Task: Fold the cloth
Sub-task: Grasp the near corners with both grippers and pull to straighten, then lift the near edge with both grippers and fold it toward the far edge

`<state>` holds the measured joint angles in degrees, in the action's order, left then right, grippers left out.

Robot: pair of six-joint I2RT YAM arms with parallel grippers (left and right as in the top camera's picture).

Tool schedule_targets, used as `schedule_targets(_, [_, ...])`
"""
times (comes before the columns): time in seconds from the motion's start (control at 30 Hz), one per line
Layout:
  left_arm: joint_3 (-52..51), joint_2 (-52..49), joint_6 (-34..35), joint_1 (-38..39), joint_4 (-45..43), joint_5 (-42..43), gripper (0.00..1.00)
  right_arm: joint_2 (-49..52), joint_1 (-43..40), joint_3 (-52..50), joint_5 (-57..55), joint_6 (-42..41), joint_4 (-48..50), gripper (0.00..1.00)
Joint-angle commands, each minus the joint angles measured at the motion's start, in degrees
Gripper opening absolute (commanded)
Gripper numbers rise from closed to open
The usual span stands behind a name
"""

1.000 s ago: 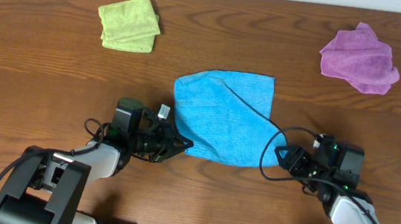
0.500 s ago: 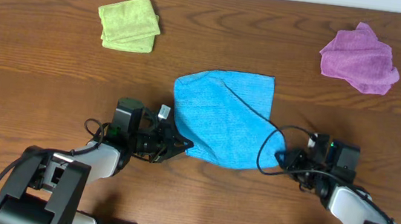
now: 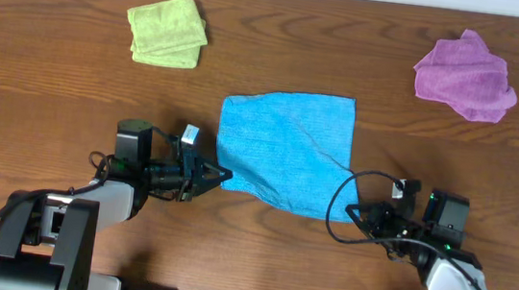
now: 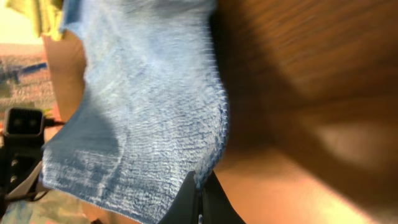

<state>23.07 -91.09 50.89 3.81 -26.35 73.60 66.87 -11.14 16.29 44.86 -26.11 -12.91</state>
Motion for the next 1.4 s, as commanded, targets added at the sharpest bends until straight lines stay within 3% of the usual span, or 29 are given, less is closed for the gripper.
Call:
schedule_targets(0.0, [0.0, -0.5, -2.9, -0.4, 0.5, 5.3, 0.06, -4.9, -0.5, -0.4, 2.1, 1.1, -3.2, 0.01])
schedule_targets(0.17, [-0.1, -0.5, -9.6, -0.4, 7.2, 5.7, 0.06, -10.6, -0.5, -0.4, 2.1, 1.4, -9.1, 0.01])
schedule_targets(0.47, [-0.1, -0.5, -31.4, -0.4, 38.6, -5.7, 0.06, -15.5, -0.5, -0.4, 1.0, 5.2, -19.1, 0.01])
schedule_targets(0.6, [0.0, -0.5, -35.3, -0.4, 44.1, -7.0, 0.06, -15.7, -0.5, -0.4, 1.0, 8.2, -23.4, 0.01])
schedule_targets(0.87, [0.7, 1.3, -33.8, -0.4, 44.5, -8.9, 0.06, -15.7, -0.5, 0.2, 0.2, 9.3, -20.3, 0.01])
schedule_targets(1.17, [8.3, 9.8, -21.0, -0.3, 44.5, -21.7, 0.06, -15.5, -0.3, 0.6, -1.4, 2.8, -3.5, 0.01])
schedule_targets(1.37, [16.8, 10.7, -19.8, 2.5, 47.0, -32.0, 0.06, -15.3, 2.1, 0.6, -5.8, 0.2, 2.0, 0.01])
